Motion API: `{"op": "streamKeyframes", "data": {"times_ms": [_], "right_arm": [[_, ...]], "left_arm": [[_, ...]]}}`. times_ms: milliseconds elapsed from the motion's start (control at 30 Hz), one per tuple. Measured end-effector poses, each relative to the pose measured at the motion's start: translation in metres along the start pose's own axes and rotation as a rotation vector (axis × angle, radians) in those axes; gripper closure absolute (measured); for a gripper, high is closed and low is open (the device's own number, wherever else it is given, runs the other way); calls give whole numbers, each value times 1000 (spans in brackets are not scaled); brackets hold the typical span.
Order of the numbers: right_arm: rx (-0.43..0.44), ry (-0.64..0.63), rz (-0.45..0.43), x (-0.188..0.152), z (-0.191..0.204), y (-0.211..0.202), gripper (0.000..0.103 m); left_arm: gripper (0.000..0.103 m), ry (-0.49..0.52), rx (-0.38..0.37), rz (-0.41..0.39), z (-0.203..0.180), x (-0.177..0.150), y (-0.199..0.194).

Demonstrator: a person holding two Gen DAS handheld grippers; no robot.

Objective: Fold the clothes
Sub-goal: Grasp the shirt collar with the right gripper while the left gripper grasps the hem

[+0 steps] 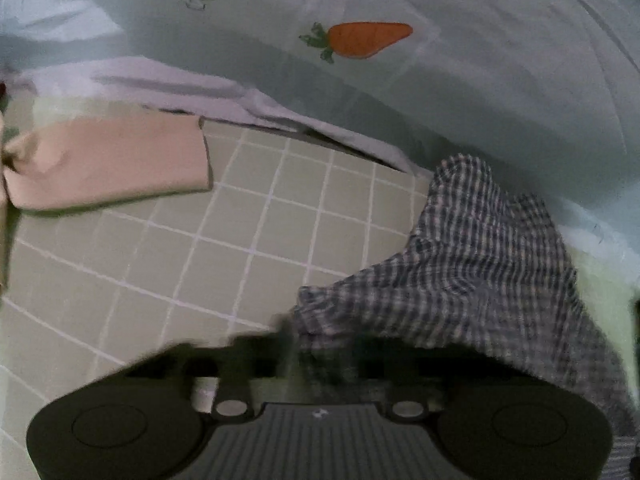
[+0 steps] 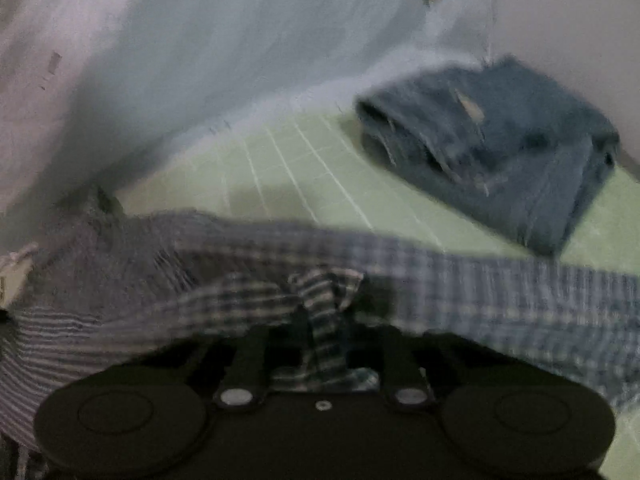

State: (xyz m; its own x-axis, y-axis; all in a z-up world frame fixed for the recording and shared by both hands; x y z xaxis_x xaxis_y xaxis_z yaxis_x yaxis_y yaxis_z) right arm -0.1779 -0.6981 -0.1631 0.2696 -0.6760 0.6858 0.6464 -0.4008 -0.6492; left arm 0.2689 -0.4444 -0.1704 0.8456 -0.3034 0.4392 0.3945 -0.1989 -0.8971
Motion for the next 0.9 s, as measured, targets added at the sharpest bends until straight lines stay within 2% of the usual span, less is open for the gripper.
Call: {"op": "streamKeyframes", "data": {"times_ms": [67,200,233,333,433,600,733,867,900], "right_arm": [[12,-29,-54,11,8,-10,93],[3,-113,-184,51,24,-33,94],[-8,-129,-188,58,24,-30,94],[-42,-180,-202,80,24,-24,95],[-75,-229,-215,101,24,-17,95],[-118,-267,-57,78,10,32,94],[-125,-230,-4,60,0,50,94],[-138,-197,-8,52,-3,51,94],[-143,-202,-19,52,0,48,94]], "left_arm": [[95,-35,-4,-16,-2,5,-6],[97,-30,-54,-103,-12,20,-34],[98,-14,-59,-127,-18,23,-42],[98,78,-22,-198,-41,26,-54],[98,155,51,-215,-60,19,-42],[98,209,141,-164,-70,3,1],[96,241,150,-144,-69,-2,19],[83,291,145,-176,-72,-3,12],[67,285,134,-185,-69,-2,5]]}}
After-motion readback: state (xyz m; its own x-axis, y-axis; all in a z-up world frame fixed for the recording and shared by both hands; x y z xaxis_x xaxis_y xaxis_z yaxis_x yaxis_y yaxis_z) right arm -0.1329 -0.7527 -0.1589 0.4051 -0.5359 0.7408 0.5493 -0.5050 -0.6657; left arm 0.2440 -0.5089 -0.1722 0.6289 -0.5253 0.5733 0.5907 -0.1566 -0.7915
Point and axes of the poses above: each gripper's, at about its wrist camera, not at the fingertips, and y roughly the way its jaws point, z to its left, x to its top, the point moved 2 cm from there along y, roughly the way its jaws point, and after that the axes turned 13 degrees about x, right-handed, at the moved point
